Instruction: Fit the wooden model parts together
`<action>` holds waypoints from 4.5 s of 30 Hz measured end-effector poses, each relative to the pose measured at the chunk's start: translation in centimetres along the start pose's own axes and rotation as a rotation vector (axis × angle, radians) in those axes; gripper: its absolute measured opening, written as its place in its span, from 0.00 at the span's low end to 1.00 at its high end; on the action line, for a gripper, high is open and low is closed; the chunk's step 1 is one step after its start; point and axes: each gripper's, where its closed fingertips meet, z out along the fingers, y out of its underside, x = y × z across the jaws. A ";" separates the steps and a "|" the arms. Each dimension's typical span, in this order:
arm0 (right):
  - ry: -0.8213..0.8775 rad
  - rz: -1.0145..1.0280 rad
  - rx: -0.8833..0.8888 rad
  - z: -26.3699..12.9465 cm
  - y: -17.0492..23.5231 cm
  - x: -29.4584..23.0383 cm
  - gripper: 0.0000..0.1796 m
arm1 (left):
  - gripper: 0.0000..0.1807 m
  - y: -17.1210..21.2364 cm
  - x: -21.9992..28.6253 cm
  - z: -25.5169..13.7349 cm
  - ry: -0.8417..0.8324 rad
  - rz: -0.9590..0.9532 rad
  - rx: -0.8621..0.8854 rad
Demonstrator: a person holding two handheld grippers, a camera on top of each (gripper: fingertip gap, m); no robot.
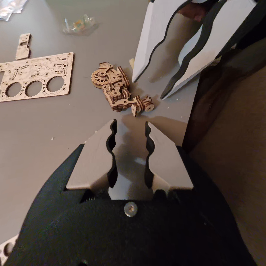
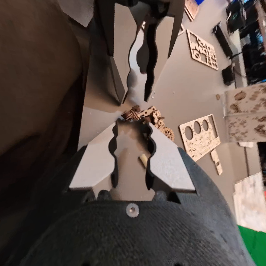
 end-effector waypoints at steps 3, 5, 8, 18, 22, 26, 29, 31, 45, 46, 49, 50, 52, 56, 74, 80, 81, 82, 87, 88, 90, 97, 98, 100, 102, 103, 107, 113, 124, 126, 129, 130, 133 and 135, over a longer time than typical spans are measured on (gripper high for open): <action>-0.020 -0.050 0.000 0.6 -0.1 -0.1 0.21 | 0.29 -0.6 0.9 -0.4 0.010 -0.065 0.037; -0.042 -0.028 -0.003 0.9 0.2 -0.2 0.21 | 0.31 -1.1 1.4 -0.4 0.010 -0.115 0.059; -0.077 0.052 0.013 0.6 0.3 -0.3 0.17 | 0.31 -1.1 1.1 0.0 -0.051 -0.143 0.050; -0.188 0.495 0.005 1.0 0.2 -1.5 0.15 | 0.27 -0.5 1.3 1.1 -0.085 -0.224 0.017; -0.129 0.528 -0.027 1.2 0.9 -1.0 0.12 | 0.24 -0.9 1.3 1.3 -0.097 -0.220 0.044; -0.136 0.625 -0.002 1.2 0.5 -1.0 0.10 | 0.21 -1.2 1.3 1.3 -0.126 -0.191 0.061; -0.159 0.696 0.027 1.2 0.3 -0.9 0.09 | 0.21 -1.2 1.3 1.4 -0.135 -0.184 0.061; -0.163 0.708 0.024 1.3 0.5 -0.9 0.09 | 0.20 -1.2 1.3 1.4 -0.136 -0.187 0.062; -0.177 0.701 0.025 1.7 0.5 -0.9 0.05 | 0.17 -1.4 1.4 1.5 -0.144 -0.182 0.069; -0.178 0.701 0.025 1.8 0.5 -0.9 0.04 | 0.17 -1.4 1.3 1.5 -0.144 -0.182 0.068; -0.182 0.697 0.027 1.8 0.5 -0.9 0.03 | 0.17 -1.4 1.3 1.5 -0.146 -0.179 0.067; -0.184 0.695 0.029 1.8 0.4 -1.0 0.03 | 0.17 -1.4 1.3 1.5 -0.146 -0.178 0.066; -0.188 0.692 0.030 1.8 0.4 -1.0 0.02 | 0.16 -1.4 1.4 1.5 -0.145 -0.176 0.064; -0.199 0.696 0.031 1.8 0.4 -1.1 0.02 | 0.16 -1.4 1.4 1.5 -0.147 -0.161 0.056; -0.230 0.756 0.015 2.0 0.6 -1.0 0.01 | 0.15 -1.3 1.2 1.6 -0.189 -0.123 0.018; -0.241 0.787 0.021 2.0 0.6 -0.9 0.01 | 0.20 -1.4 1.0 1.4 -0.222 -0.105 0.030; -0.240 0.788 0.022 2.0 0.6 -0.9 0.01 | 0.20 -1.5 1.0 1.4 -0.225 -0.100 0.032; -0.240 0.789 0.022 2.0 0.6 -0.9 0.01 | 0.20 -1.5 1.0 1.4 -0.229 -0.096 0.033; -0.240 0.786 0.022 2.1 0.4 -0.9 0.01 | 0.19 -1.5 1.1 1.4 -0.233 -0.083 0.040; -0.239 0.784 0.021 2.1 0.4 -0.9 0.01 | 0.19 -1.5 1.1 1.4 -0.232 -0.085 0.040; -0.238 0.782 0.018 2.1 0.5 -0.9 0.01 | 0.18 -1.5 1.1 1.4 -0.229 -0.088 0.041; -0.251 0.785 0.018 2.1 0.5 -1.0 0.01 | 0.15 -1.4 1.0 1.4 -0.225 -0.098 0.039; -0.251 0.778 0.015 2.1 0.5 -1.0 0.01 | 0.15 -1.4 1.0 1.4 -0.225 -0.098 0.039; -0.252 0.768 0.009 2.1 0.5 -1.0 0.01 | 0.15 -1.4 1.0 1.4 -0.224 -0.098 0.037; -0.259 0.767 0.008 2.1 0.5 -1.0 0.01 | 0.15 -1.4 1.0 1.4 -0.224 -0.097 0.036; -0.263 0.770 0.008 2.1 0.5 -1.0 0.01 | 0.15 -1.4 1.0 1.4 -0.225 -0.097 0.036; -0.269 0.769 0.006 2.1 0.5 -1.0 0.01 | 0.15 -1.4 1.0 1.4 -0.234 -0.087 0.030; -0.271 0.750 -0.006 2.1 0.5 -1.0 0.01 | 0.15 -1.4 1.0 1.4 -0.253 -0.065 0.016; -0.275 0.719 -0.017 2.1 0.5 -1.0 0.01 | 0.15 -1.5 0.8 1.4 -0.283 -0.006 -0.006; -0.275 0.715 -0.019 2.1 0.5 -1.0 0.01 | 0.15 -1.5 0.8 1.4 -0.284 -0.004 -0.007; -0.277 0.715 -0.019 2.1 0.5 -1.0 0.01 | 0.15 -1.5 0.9 1.4 -0.277 -0.006 -0.008; -0.277 0.713 -0.020 2.1 0.5 -1.0 0.01 | 0.15 -1.5 0.9 1.4 -0.275 -0.009 -0.008; -0.273 0.717 -0.021 2.1 0.5 -0.9 0.01 | 0.15 -1.4 0.8 1.4 -0.284 -0.008 -0.011; -0.270 0.730 -0.017 2.1 0.5 -0.9 0.01 | 0.15 -1.4 0.7 1.5 -0.291 -0.009 -0.013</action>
